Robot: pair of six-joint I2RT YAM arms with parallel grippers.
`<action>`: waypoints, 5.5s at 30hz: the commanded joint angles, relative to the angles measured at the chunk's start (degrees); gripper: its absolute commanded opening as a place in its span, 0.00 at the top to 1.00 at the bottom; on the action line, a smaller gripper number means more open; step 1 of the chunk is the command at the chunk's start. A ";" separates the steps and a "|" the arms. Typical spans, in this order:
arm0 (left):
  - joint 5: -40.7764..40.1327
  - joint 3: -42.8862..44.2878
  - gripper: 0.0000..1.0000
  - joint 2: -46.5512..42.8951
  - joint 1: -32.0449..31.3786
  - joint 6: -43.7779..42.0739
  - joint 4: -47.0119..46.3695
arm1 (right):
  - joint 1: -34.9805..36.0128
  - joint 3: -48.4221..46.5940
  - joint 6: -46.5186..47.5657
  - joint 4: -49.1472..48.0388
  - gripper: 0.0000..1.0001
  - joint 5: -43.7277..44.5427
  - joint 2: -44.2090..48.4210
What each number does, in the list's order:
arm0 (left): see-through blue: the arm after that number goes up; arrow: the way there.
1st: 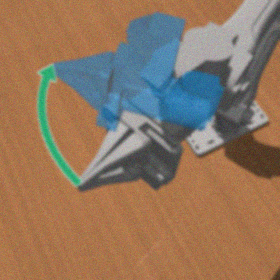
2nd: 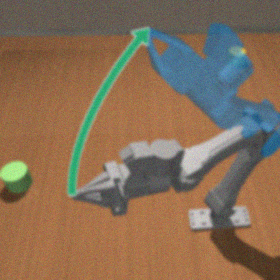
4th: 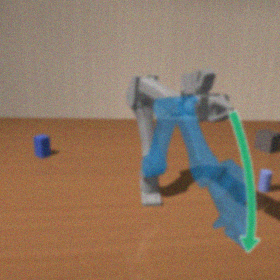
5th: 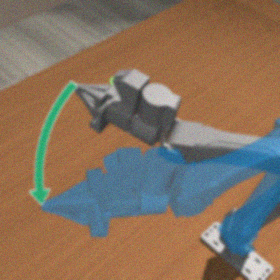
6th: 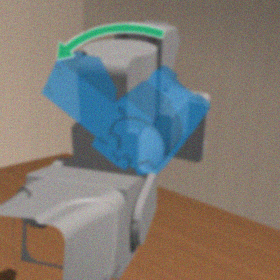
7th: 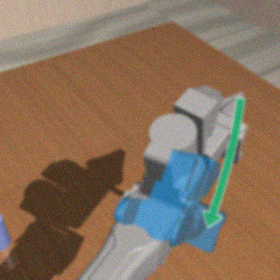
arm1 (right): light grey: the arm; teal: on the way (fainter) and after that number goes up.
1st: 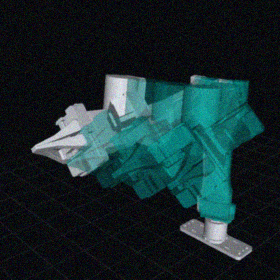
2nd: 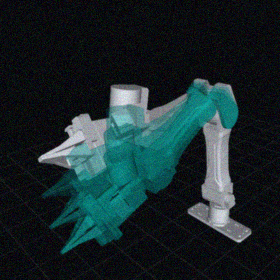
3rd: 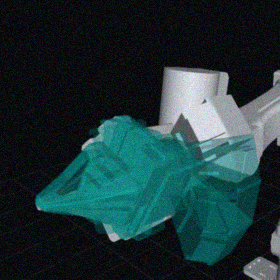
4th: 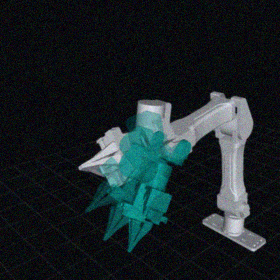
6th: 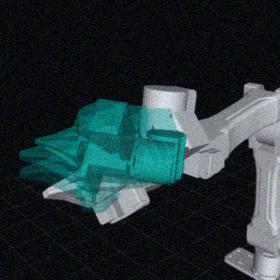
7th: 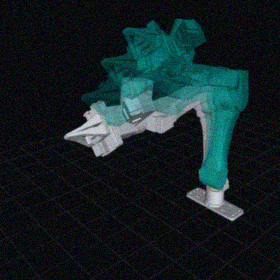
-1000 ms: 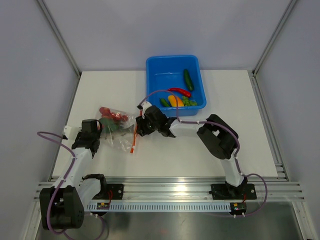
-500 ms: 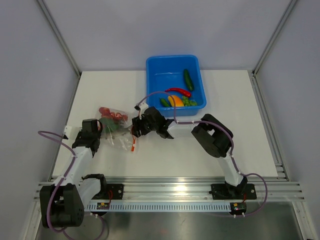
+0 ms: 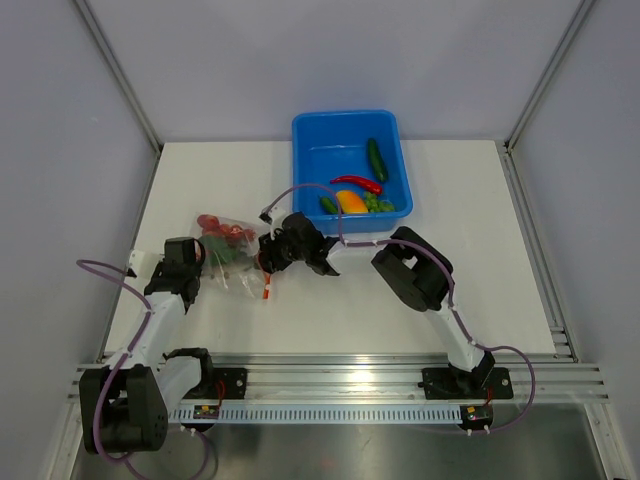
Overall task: Open the zip-top bag and remove the fake food
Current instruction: Pick up the fake fish from the zipper food storage bag, then place the fake fish in the bin.
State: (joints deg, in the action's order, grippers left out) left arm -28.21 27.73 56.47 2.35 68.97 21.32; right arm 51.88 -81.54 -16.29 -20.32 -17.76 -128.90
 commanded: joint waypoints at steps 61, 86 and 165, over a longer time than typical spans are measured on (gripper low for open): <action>-3.43 4.00 1.00 1.01 0.02 2.05 3.29 | -2.31 -5.02 0.03 36.56 1.00 -25.21 25.10; -1.94 4.35 1.00 1.63 0.02 1.34 2.94 | -10.83 4.63 1.53 34.03 1.00 -14.34 46.54; 1.84 5.15 1.00 3.12 0.02 1.69 4.43 | -27.27 -10.33 -12.27 20.05 0.38 1.94 25.97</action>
State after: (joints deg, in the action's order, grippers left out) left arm -26.96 31.88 60.40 2.35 70.54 27.31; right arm 24.58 -94.45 -28.86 -0.16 -13.61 -109.19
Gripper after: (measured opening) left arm 0.002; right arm 0.640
